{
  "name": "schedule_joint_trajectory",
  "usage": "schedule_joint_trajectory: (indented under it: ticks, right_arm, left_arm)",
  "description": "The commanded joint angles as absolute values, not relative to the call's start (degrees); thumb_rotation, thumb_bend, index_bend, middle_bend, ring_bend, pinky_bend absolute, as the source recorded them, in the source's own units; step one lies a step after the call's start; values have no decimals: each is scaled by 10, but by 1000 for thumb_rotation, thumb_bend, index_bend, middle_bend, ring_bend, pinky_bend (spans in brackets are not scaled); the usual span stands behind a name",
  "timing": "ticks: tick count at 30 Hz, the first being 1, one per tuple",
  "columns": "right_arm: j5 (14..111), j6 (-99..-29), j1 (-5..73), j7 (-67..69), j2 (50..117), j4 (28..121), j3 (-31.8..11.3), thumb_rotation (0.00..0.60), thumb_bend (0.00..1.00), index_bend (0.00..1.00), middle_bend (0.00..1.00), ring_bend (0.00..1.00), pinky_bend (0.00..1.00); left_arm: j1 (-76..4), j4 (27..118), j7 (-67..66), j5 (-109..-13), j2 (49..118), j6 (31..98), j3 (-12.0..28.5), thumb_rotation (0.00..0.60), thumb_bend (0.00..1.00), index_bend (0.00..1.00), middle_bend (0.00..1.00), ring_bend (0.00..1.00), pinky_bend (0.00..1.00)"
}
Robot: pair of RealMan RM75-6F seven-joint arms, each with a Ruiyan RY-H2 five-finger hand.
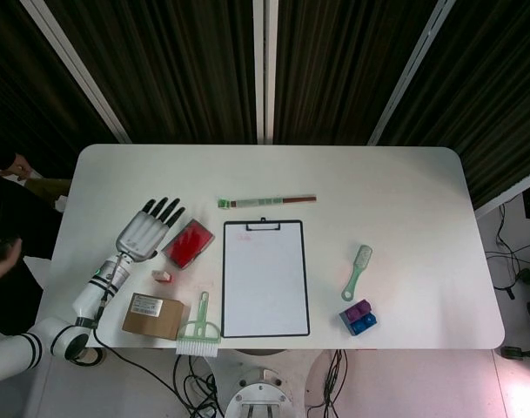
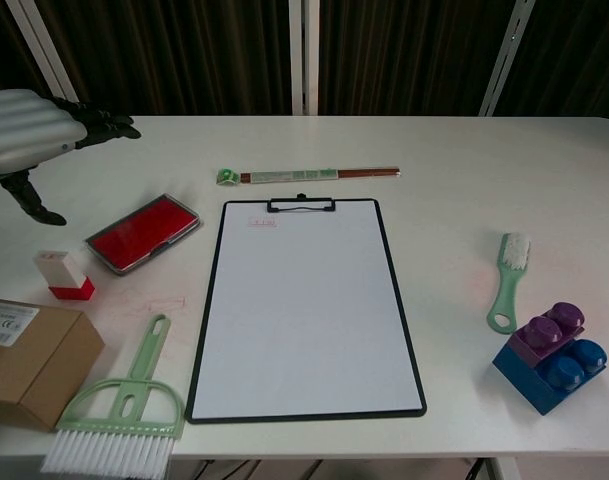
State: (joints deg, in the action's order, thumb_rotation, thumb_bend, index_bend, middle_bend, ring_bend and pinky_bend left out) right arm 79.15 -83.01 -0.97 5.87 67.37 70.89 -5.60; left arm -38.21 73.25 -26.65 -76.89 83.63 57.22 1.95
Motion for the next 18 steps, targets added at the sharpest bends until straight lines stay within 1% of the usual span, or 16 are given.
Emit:
schedule_joint_trajectory:
  ticks: [1, 5, 10, 13, 15, 18]
  right_arm:
    - [793, -831, -10, 59, 674, 709, -56, 600, 214, 0, 0, 0, 0]
    - [792, -833, -10, 59, 674, 709, -57, 600, 214, 0, 0, 0, 0]
    - [792, -829, -9, 58, 675, 709, -56, 600, 214, 0, 0, 0, 0]
    - [793, -827, -8, 58, 677, 708, -55, 600, 214, 0, 0, 0, 0]
    - [793, -826, -7, 57, 678, 707, -55, 600, 214, 0, 0, 0, 0]
    - [794, -824, -5, 57, 680, 706, -54, 600, 214, 0, 0, 0, 0]
  left_arm:
    - [-380, 735, -263, -761, 834, 568, 23, 600, 61, 27, 0, 52, 162]
    - [-376, 759, -238, -757, 821, 570, 30, 600, 61, 26, 0, 52, 163]
    - [-368, 788, -202, -769, 811, 592, 37, 600, 59, 26, 0, 52, 163]
    - [-360, 815, -156, -771, 810, 601, 41, 600, 46, 27, 12, 52, 163]
    - [-357, 825, -125, -772, 814, 600, 43, 600, 38, 27, 24, 52, 162]
    - [-361, 816, -121, -772, 835, 593, 43, 600, 31, 28, 34, 52, 162]
